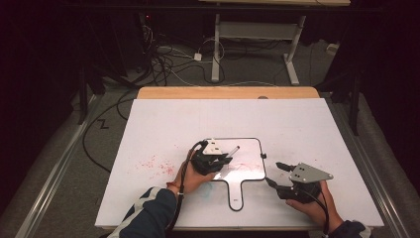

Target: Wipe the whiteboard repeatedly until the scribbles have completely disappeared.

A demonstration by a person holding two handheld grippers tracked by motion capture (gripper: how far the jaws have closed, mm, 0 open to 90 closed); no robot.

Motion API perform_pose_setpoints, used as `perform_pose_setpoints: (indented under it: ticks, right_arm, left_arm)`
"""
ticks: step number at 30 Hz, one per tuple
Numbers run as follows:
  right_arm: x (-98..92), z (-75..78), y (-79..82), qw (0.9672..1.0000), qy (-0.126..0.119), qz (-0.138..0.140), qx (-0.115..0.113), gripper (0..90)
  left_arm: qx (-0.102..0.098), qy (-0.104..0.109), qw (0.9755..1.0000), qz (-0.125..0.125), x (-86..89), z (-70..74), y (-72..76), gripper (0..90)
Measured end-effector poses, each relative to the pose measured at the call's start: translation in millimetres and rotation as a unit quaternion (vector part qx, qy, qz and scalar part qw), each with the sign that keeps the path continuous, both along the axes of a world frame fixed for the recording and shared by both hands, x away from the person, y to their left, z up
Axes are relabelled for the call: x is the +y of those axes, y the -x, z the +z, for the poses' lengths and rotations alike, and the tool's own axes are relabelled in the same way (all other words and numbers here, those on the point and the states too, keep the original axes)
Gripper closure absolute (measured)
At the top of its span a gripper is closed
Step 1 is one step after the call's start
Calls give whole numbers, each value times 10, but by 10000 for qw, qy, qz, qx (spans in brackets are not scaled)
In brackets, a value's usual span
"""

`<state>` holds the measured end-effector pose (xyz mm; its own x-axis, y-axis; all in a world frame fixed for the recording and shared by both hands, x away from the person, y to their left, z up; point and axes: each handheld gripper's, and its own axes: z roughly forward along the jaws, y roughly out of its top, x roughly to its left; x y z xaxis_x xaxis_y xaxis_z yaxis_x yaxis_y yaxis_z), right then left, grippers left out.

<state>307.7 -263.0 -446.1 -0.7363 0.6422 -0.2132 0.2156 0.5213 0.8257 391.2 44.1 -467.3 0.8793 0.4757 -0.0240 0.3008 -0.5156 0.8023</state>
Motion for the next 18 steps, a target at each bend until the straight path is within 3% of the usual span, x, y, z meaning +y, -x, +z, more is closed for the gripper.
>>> perform_pose_setpoints:
  ticks: [4, 5, 6, 7, 18]
  right_arm:
    - [-10, -2, -10, 10000, -35, -11, 29, 389]
    - [-15, -3, -13, 10000, -33, -27, 31, 390]
    - [-18, -4, -16, 10000, -29, -39, 33, 390]
    - [-20, -6, -19, 10000, -39, -31, 34, 390]
    - [-13, -1, -38, 9998, -151, -73, 68, 392]
  left_arm:
    - [-79, 97, 9999, 7, 9, 22, 30, 786]
    - [2, 349, 9993, 134, -30, 15, 67, 786]
    - [-18, 384, 9992, 108, -29, 27, 72, 787]
    - [-159, 160, 9997, -16, -2, 52, 52, 786]
    - [-385, 233, 9989, -112, -120, 106, 135, 786]
